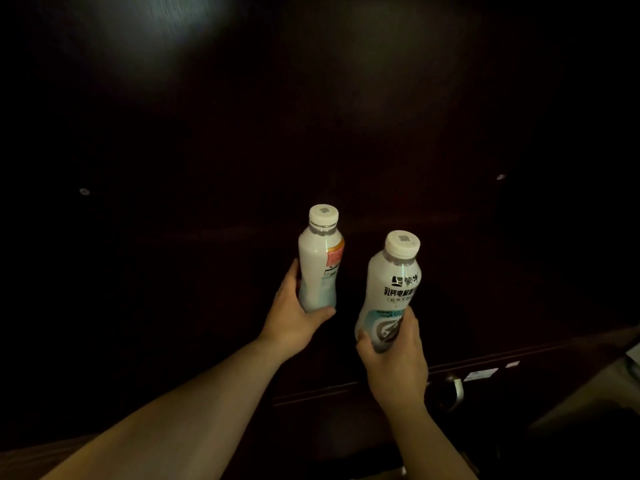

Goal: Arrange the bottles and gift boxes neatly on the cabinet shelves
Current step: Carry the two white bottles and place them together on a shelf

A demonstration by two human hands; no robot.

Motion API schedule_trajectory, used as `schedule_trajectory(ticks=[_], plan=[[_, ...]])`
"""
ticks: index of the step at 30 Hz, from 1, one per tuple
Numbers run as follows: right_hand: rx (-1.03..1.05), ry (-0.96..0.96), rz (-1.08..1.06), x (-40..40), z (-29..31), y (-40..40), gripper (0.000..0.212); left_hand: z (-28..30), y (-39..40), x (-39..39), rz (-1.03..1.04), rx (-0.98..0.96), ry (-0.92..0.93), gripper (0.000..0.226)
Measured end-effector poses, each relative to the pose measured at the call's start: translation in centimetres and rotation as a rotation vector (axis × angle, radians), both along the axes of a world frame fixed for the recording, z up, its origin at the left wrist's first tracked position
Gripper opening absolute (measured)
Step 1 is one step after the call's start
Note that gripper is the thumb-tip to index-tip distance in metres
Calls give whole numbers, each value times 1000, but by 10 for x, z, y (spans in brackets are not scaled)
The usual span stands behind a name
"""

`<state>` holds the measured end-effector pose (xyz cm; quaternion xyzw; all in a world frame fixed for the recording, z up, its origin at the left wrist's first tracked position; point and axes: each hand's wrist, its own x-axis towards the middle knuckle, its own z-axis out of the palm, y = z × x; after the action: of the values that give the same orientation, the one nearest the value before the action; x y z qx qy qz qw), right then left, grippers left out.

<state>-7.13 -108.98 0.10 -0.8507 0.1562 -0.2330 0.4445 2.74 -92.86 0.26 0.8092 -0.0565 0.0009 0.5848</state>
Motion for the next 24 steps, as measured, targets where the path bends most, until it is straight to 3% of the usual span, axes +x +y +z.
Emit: schedule_trajectory(ticks=[4, 12, 16, 20, 24], plan=[[-20, -6, -6, 2, -3, 0, 78, 0, -3, 0, 23, 76, -38, 108], [-22, -11, -9, 4, -6, -2, 78, -1, 6, 2, -102, 13, 21, 83], [-20, -20, -10, 4, -7, -2, 78, 0, 2, 1, -14, 68, -20, 85], [-24, -20, -16, 5, -10, -1, 78, 2, 9, 3, -125, 18, 82, 98], [-27, -28, -12, 6, -11, -3, 79, 0, 13, 3, -183, 18, 58, 86]])
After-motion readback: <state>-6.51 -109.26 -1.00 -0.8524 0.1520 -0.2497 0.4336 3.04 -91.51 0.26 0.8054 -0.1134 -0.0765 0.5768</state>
